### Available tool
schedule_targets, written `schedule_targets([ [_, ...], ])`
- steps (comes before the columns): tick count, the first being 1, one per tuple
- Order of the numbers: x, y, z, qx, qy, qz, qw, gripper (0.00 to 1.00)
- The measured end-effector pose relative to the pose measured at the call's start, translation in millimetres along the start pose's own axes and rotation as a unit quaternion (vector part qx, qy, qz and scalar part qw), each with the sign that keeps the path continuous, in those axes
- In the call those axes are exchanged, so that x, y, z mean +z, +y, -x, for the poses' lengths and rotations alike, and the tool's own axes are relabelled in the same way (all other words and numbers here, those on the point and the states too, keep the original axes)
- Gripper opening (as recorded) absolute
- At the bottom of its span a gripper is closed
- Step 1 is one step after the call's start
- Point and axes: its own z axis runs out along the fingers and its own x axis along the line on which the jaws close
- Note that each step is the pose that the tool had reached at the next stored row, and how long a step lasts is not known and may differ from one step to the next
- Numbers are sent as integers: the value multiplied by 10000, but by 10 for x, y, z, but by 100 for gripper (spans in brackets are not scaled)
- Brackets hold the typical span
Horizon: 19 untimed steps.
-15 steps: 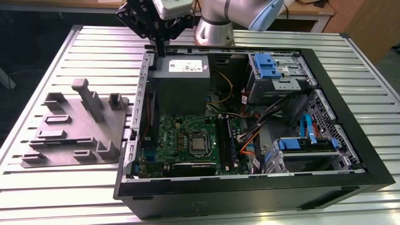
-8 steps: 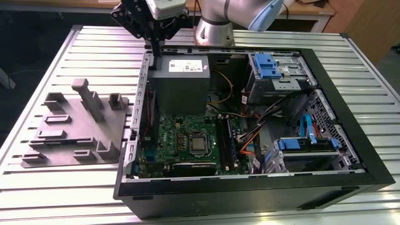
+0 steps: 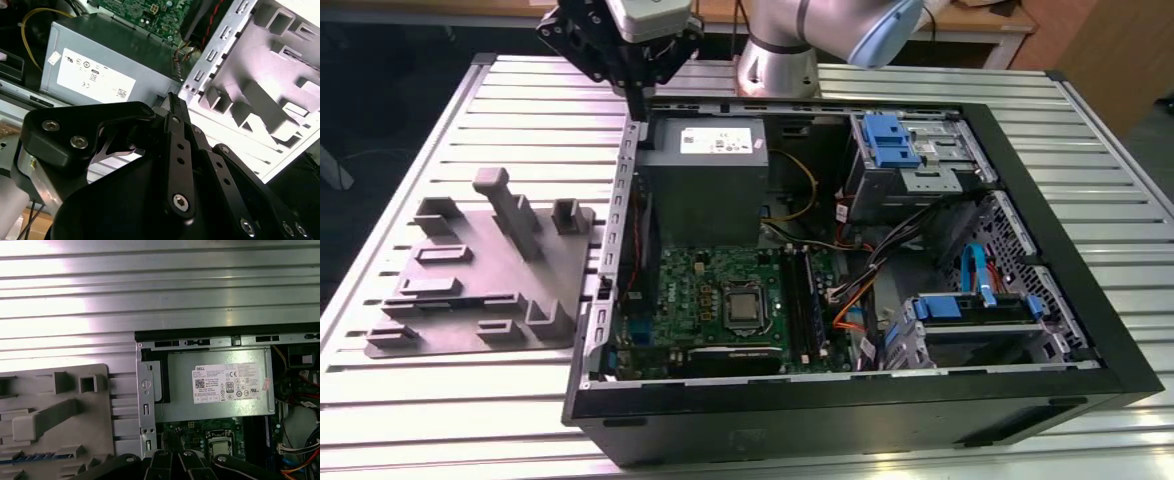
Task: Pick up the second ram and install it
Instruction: 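Reach for the second ram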
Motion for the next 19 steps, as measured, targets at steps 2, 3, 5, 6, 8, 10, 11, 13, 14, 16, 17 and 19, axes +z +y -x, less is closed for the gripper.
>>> schedule_targets([
  [2,0,-3,-35,0,0,0,10000,10],
  [3,0,-4,-56,0,0,0,10000,10],
  [5,0,-7,-97,1,0,0,10000,10],
  [6,0,-9,-120,0,0,0,10000,10],
  [8,1,-13,-171,0,-1,0,10000,10],
  [10,1,-17,-222,0,-2,0,10000,10],
  [11,1,-19,-248,0,-3,0,10000,10],
  [13,3,-23,-304,1,-4,1,10000,10],
  [14,2,-25,-330,0,-4,0,10000,10],
  [16,5,-29,-379,0,-5,0,10000,10],
  [17,6,-31,-403,0,-5,0,10000,10],
  [19,9,-36,-461,0,-7,1,10000,10],
])
